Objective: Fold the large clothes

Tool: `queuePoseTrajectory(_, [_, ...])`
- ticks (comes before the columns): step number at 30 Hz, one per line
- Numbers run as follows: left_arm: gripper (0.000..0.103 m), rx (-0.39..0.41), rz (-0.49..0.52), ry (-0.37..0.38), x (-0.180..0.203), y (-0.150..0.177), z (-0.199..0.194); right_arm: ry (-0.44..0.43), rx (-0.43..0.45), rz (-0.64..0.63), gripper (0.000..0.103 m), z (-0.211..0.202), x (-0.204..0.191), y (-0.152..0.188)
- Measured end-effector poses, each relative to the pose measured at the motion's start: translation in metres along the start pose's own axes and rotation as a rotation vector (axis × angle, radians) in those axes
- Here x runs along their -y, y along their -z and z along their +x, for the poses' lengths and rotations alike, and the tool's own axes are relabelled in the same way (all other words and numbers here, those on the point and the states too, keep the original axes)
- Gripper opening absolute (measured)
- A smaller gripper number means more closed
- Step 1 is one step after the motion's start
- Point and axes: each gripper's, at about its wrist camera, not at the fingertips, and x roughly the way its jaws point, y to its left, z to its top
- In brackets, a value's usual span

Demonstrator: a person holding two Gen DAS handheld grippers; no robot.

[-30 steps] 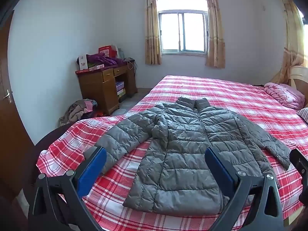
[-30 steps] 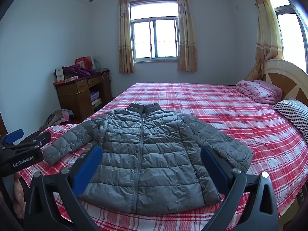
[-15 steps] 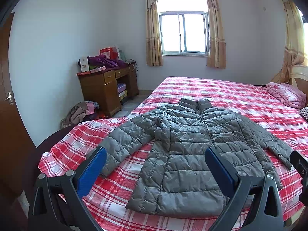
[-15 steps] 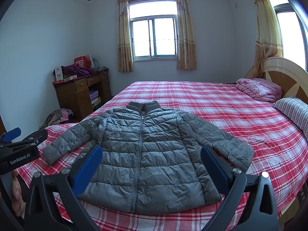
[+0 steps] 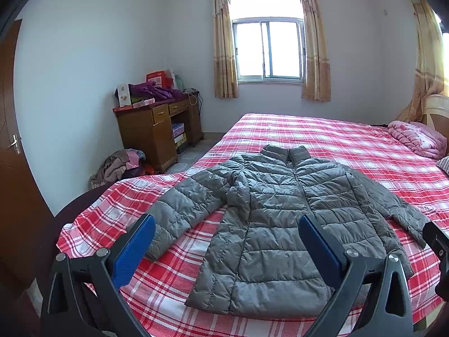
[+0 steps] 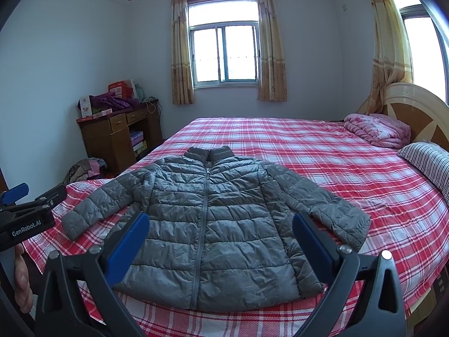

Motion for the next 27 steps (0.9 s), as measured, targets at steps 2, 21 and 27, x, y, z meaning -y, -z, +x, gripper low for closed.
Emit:
queuePoseTrajectory(2, [0.102, 0.001, 0.001, -0.001, -0.0007, 0.0003, 0.0000, -0.002, -0.001, 0.000, 0.103, 0.0002, 0.0001, 0.0002])
queuePoseTrajectory(21, [0.102, 0.003, 0.000, -0.006, -0.0031, 0.0007, 0.0005, -0.001, -0.005, 0.003, 0.103, 0.0027, -0.0011, 0.0024])
queuePoseTrajectory(27, [0.102, 0.003, 0.002, -0.009, -0.0034, 0.0005, 0.0010, -0.002, -0.005, 0.001, 0.103, 0.0028, -0.0010, 0.0023])
